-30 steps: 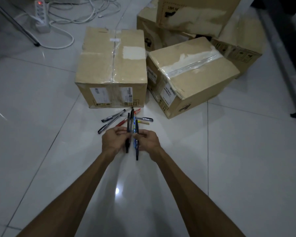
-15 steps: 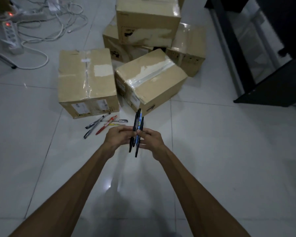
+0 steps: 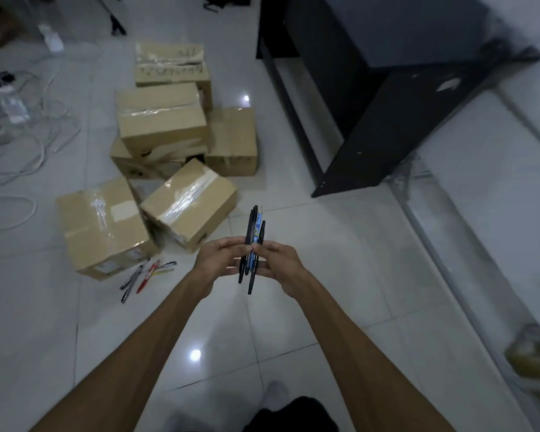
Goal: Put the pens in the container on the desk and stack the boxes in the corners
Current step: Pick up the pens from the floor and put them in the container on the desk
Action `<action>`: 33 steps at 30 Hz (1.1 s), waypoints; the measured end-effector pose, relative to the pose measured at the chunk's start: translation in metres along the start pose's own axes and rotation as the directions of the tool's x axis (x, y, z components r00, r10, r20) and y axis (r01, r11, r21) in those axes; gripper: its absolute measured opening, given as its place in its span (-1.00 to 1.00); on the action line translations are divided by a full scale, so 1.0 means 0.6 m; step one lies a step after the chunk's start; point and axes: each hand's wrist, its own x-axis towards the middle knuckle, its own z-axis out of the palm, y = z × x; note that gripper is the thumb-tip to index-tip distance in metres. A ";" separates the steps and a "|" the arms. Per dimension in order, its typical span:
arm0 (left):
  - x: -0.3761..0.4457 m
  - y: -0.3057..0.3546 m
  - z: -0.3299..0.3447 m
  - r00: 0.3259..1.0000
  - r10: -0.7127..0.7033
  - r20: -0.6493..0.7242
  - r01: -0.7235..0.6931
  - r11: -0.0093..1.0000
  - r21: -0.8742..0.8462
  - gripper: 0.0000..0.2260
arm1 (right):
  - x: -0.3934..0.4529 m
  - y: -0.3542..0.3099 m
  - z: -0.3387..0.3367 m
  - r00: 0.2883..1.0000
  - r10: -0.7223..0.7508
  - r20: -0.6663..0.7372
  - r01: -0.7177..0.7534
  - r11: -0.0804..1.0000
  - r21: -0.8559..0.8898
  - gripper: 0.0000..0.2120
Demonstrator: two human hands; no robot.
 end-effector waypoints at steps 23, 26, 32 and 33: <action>-0.066 0.503 0.471 0.945 0.034 0.325 -0.114 0.967 0.229 -0.74 | -0.218 -0.497 -0.380 0.965 -0.146 -0.217 0.193 0.958 0.214 -0.68; -0.022 0.559 0.505 0.931 0.032 0.363 -0.129 0.960 0.248 -0.71 | -0.187 -0.553 -0.413 0.959 -0.151 -0.239 0.200 0.960 0.197 -0.68; 0.075 0.663 0.561 0.909 0.034 0.415 -0.161 0.947 0.276 -0.69 | -0.106 -0.653 -0.462 0.944 -0.116 -0.308 0.203 0.942 0.268 -0.71; 0.091 0.682 0.571 0.904 0.028 0.426 -0.164 0.944 0.287 -0.70 | -0.092 -0.668 -0.469 0.941 -0.112 -0.318 0.205 0.939 0.277 -0.71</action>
